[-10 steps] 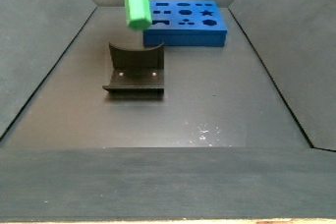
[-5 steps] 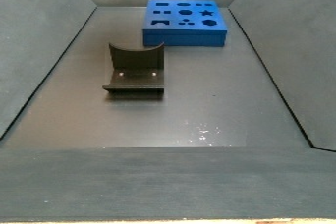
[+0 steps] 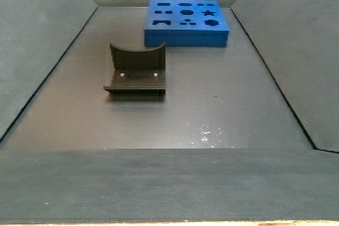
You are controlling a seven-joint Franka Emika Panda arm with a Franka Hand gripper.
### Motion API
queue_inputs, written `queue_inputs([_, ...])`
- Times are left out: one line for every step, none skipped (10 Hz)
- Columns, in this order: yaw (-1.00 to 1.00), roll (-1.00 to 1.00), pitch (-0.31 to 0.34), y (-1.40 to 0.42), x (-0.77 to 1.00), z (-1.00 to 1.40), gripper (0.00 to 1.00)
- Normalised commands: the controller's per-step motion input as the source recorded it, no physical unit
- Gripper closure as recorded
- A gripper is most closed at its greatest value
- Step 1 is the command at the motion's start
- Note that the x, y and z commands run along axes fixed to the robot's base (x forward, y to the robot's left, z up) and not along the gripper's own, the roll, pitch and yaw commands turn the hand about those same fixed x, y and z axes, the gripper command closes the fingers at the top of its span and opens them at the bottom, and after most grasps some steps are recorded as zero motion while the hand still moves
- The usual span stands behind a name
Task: Pick up the hexagon object. Move up. Place the hexagon object on the fixture. Regrasp the hexagon object. Move to above the board. Insert the hexagon object.
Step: Move to above the board.
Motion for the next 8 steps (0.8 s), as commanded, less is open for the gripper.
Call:
queue_inputs([0.04,-0.05,0.121,-0.03,0.0,0.56,1.0])
queue_inputs([0.05,-0.05,0.14,-0.03,0.01,0.4,1.0])
queue_inputs([0.07,-0.05,0.153,-0.03,0.03,0.2,1.0])
queue_inputs([-0.05,-1.0,-0.05,-1.0,-0.48,-0.11,1.0])
queue_inputs([-0.05,-1.0,-0.059,-1.0,-0.48,-0.12,1.0])
queue_inputs([-0.04,-1.0,-0.074,-1.0,-0.5,-0.11,1.0])
queue_inputs([-0.05,-1.0,-0.086,-1.0,-0.52,-0.13,1.0])
queue_inputs([-0.05,-1.0,-0.092,-1.0,-0.53,-0.11,1.0])
